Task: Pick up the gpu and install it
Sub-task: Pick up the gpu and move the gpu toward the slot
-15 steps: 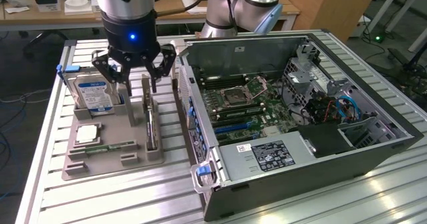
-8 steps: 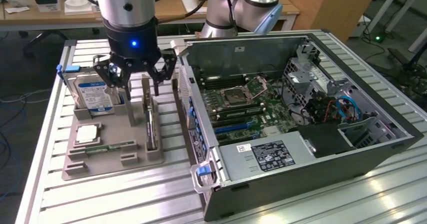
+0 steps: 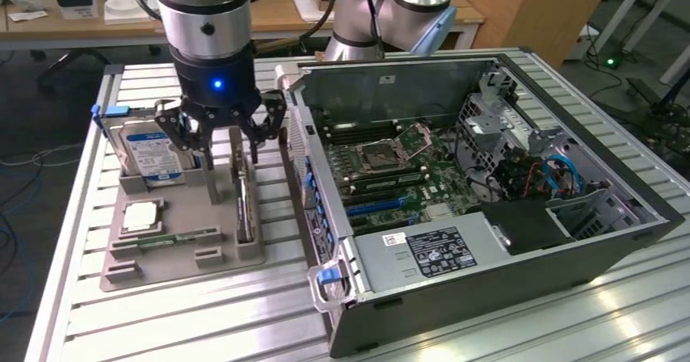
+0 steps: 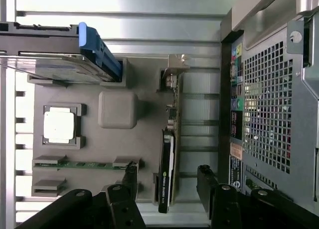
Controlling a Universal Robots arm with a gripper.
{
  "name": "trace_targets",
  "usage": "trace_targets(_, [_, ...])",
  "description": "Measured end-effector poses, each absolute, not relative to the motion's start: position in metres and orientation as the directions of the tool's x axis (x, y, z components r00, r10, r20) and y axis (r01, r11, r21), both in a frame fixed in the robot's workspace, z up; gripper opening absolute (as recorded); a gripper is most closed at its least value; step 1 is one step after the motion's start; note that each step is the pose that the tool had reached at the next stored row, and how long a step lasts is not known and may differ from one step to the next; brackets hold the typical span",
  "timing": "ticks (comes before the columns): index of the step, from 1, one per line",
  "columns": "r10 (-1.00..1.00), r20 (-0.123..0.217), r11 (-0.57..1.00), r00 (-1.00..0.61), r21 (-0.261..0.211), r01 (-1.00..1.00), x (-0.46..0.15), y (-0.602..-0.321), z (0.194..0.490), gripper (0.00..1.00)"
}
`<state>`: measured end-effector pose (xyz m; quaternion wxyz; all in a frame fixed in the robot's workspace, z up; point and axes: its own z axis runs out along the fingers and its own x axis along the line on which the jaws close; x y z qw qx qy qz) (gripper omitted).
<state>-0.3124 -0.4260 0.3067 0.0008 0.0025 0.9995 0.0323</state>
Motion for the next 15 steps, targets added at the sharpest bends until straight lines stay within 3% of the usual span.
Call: trace_targets(15, [0.029,-0.001,0.998,-1.000,0.064,0.029,-0.312,-0.426,0.279,0.60])
